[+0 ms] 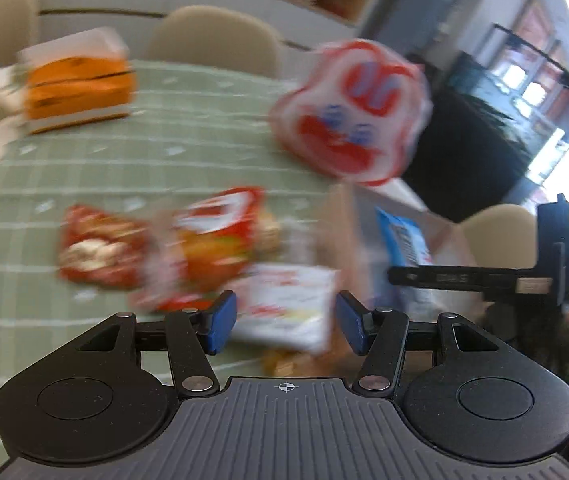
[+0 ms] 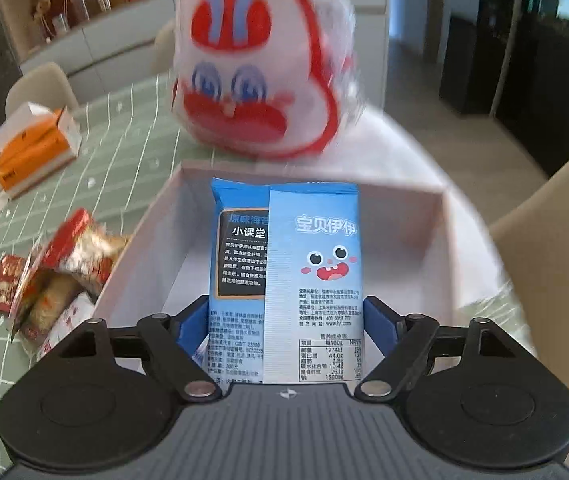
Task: Organize snacks
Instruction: 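Carry candy bag into pink box with left tool while right tool carries biscuit pack, then release the biscuit pack into the pink box with the right tool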
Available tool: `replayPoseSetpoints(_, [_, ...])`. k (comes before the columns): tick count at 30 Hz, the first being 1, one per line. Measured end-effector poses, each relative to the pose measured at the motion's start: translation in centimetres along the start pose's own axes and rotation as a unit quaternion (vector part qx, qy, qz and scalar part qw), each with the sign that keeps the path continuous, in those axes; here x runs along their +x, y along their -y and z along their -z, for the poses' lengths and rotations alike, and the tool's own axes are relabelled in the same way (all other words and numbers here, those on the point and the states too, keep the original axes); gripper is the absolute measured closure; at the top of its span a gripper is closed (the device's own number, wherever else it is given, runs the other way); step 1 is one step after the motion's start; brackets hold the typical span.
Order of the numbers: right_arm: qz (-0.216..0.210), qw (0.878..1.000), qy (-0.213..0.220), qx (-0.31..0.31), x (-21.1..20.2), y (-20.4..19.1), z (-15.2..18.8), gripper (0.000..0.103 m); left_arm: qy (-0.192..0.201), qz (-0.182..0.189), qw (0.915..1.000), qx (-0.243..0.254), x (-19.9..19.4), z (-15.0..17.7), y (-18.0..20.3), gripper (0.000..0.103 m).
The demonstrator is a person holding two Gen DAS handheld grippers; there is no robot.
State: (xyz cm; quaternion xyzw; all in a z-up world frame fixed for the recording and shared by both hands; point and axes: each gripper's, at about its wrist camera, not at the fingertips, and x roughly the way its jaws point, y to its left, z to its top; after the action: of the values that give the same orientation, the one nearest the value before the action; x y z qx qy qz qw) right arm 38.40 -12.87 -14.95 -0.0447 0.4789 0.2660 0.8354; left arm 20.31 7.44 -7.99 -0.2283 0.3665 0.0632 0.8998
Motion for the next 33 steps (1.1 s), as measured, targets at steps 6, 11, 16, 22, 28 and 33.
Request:
replayPoseSetpoints(6, [0.04, 0.999, -0.001, -0.003, -2.6, -1.6, 0.2, 0.018, -0.011, -0.033, 0.9992, -0.021, -1.7, 1.4, -5.9, 0.043])
replayPoseSetpoints(11, [0.074, 0.997, 0.035, -0.011, -5.5, -2.8, -0.1, 0.017, -0.02, 0.008, 0.9996, -0.016, -1.6, 1.7, -7.0, 0.043])
replayPoseSetpoints(16, [0.04, 0.999, -0.006, 0.002, -4.1, -3.7, -0.6, 0.017, -0.023, 0.09, 0.9946, 0.047, -0.6, 1.0, -4.3, 0.043])
replayPoseSetpoints(22, [0.059, 0.997, -0.046, 0.022, -1.7, -2.5, -1.2, 0.017, -0.045, 0.13, 0.9878, 0.073, 1.3, 0.5, -1.6, 0.043])
replayPoseSetpoints(28, [0.062, 0.992, 0.039, 0.098, -3.8, 0.9, -1.5, 0.017, -0.043, 0.115, 0.9893, 0.079, 2.1, 0.8, -1.2, 0.043])
replayPoseSetpoints(33, [0.03, 0.995, 0.007, 0.097, -3.8, 1.7, -0.8, 0.017, -0.042, 0.119, 0.989, 0.076, 3.0, -0.2, -0.8, 0.043])
